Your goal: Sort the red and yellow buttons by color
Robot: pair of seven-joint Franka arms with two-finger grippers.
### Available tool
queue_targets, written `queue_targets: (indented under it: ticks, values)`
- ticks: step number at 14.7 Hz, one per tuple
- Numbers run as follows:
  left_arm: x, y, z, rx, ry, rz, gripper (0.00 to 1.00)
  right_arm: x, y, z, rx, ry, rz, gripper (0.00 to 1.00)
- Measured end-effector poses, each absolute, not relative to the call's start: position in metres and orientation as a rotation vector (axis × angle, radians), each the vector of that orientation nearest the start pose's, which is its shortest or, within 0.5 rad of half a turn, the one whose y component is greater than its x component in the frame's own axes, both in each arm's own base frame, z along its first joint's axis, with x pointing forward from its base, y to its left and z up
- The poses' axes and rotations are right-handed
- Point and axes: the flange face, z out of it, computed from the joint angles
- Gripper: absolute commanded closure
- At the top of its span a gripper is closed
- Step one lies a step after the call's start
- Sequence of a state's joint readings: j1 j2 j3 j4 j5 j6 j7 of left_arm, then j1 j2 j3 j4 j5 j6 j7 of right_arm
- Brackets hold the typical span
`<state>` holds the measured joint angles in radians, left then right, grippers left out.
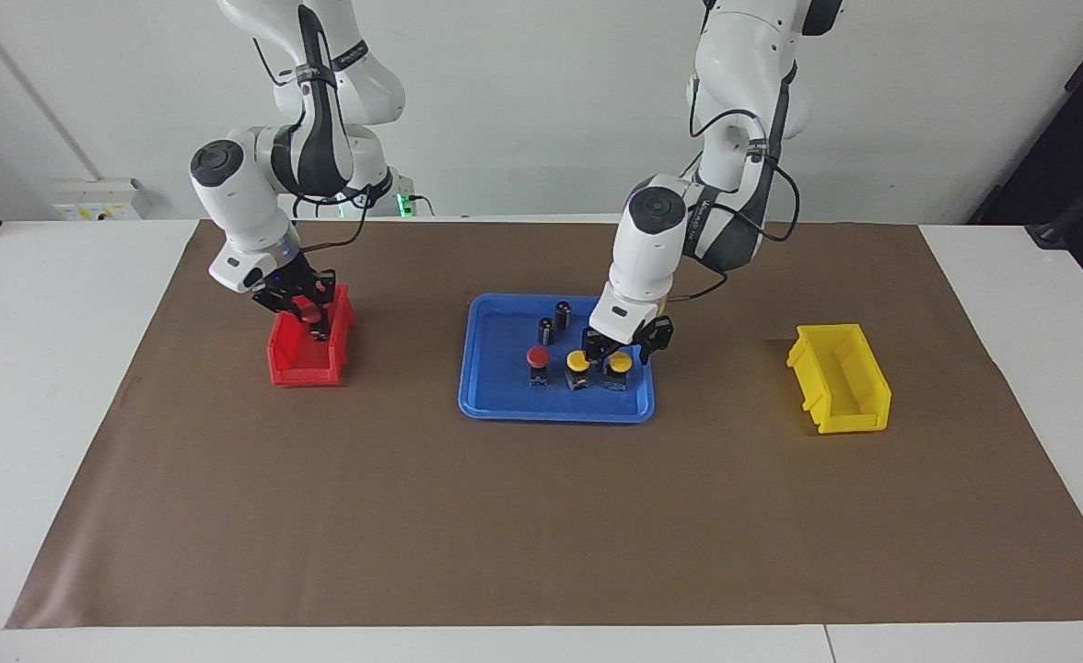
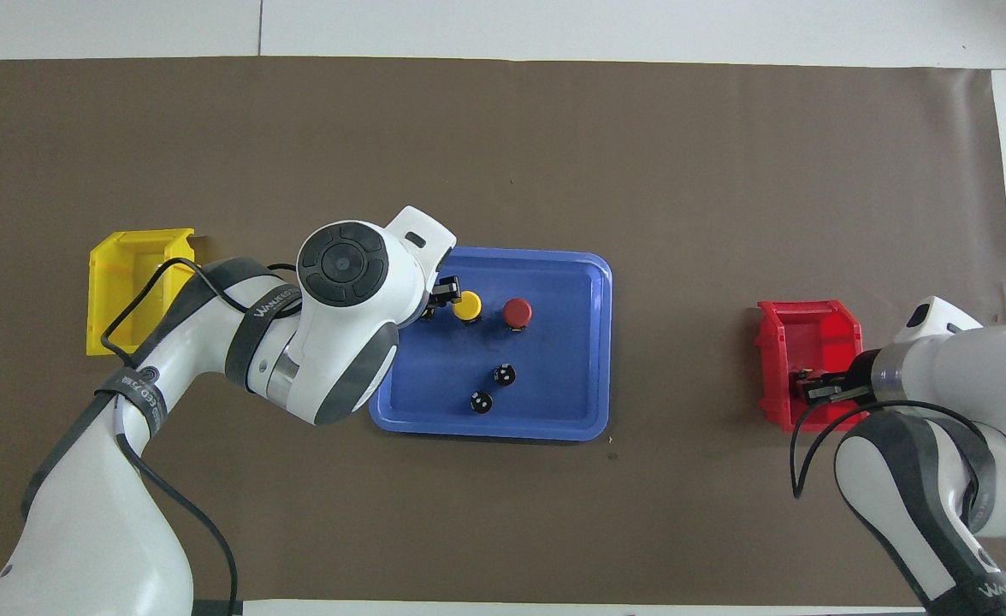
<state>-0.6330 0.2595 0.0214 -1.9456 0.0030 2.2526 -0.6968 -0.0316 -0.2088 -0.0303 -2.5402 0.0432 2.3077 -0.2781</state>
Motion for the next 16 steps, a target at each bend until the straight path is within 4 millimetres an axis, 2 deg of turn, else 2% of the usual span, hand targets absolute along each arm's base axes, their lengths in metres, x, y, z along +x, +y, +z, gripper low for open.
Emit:
queue_targets:
  ticks: [1, 3, 7, 8, 10, 11, 13, 14, 16]
  values:
    - [0.501, -0.352, 0.353, -3.161, -0.133, -0.067, 0.81, 0.435, -0.026, 0.345, -3.088, -0.29, 0.019, 0.27]
    - [0.501, -0.352, 0.353, -3.16, -0.142, -0.067, 0.97, 0.435, -0.026, 0.344, -3.088, -0.29, 0.015, 0.25]
    - [0.502, -0.353, 0.359, -3.153, -0.207, -0.057, 0.98, 0.442, -0.026, 0.355, -3.086, -0.292, 0.022, 0.24]
    - [0.504, -0.354, 0.368, -3.144, -0.217, -0.04, 0.98, 0.448, -0.026, 0.363, -3.084, -0.293, 0.036, 0.24]
    - [0.515, -0.348, 0.4, -3.127, -0.255, -0.017, 0.99, 0.463, -0.027, 0.388, -3.081, -0.297, 0.043, 0.24]
    - [0.525, -0.336, 0.419, -3.123, -0.291, -0.018, 0.98, 0.471, -0.027, 0.402, -3.079, -0.3, 0.046, 0.24]
    - [0.553, -0.284, 0.456, -3.12, -0.316, -0.012, 0.99, 0.488, -0.02, 0.433, -3.079, -0.291, 0.057, 0.22]
    - [0.564, -0.252, 0.471, -3.12, -0.3, 0.007, 0.98, 0.499, -0.007, 0.45, -3.082, -0.274, 0.057, 0.22]
    - [0.581, -0.191, 0.495, -3.122, -0.244, 0.037, 0.98, 0.526, 0.043, 0.485, -3.09, -0.233, 0.02, 0.22]
